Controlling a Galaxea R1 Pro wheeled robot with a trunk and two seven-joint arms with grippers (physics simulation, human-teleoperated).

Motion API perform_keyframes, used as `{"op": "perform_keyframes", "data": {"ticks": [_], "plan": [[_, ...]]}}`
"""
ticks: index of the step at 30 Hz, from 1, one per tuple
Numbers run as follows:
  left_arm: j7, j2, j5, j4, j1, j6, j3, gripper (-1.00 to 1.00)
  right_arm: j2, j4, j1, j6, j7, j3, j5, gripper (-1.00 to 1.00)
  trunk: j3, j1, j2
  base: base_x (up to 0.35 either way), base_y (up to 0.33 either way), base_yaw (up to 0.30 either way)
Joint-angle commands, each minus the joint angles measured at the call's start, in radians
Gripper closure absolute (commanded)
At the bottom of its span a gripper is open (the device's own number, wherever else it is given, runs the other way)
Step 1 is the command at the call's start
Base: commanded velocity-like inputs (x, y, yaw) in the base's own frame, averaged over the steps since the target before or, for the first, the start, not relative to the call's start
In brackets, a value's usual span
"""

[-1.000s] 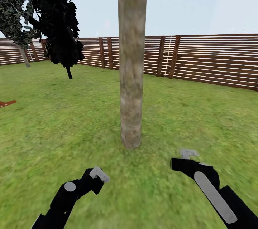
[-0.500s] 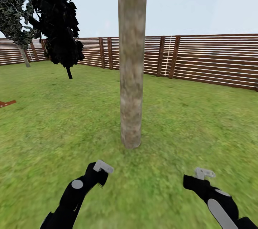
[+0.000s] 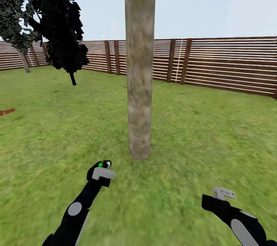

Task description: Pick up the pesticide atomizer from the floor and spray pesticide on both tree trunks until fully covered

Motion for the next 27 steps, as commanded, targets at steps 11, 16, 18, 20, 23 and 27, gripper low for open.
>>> {"op": "perform_keyframes", "data": {"ticks": [11,16,18,20,23,27], "plan": [[-0.101,0.081,0.135,0.044,0.013,0.035,0.020,1.00,-0.002,0.000,0.017,0.002,0.027,-0.045,-0.012,1.00,0.009,0.000,0.000,0.000,0.000,-0.225],[-0.220,0.162,0.232,0.041,0.013,0.129,0.032,1.00,-0.002,0.000,0.021,0.002,0.028,-0.049,-0.011,1.00,0.014,0.000,0.000,0.000,0.000,-0.229],[-0.320,0.209,0.254,0.020,0.013,0.173,0.059,1.00,-0.001,0.000,0.021,0.002,0.028,-0.049,-0.011,1.00,0.015,0.000,0.000,0.000,0.000,-0.220],[-0.479,0.245,0.268,0.008,0.013,0.193,0.128,1.00,-0.001,0.000,0.022,0.002,0.028,-0.049,-0.011,1.00,0.017,0.000,0.000,0.000,0.000,-0.218],[-0.625,0.261,0.265,0.003,0.013,0.224,0.261,1.00,-0.001,0.000,0.022,0.002,0.027,-0.049,-0.010,1.00,0.020,0.000,0.000,0.000,0.000,-0.210],[-0.705,0.296,0.217,-0.003,0.013,0.406,0.328,1.00,-0.001,0.000,0.022,0.002,0.027,-0.048,-0.007,1.00,0.024,0.000,0.000,0.000,0.000,-0.198]]}}
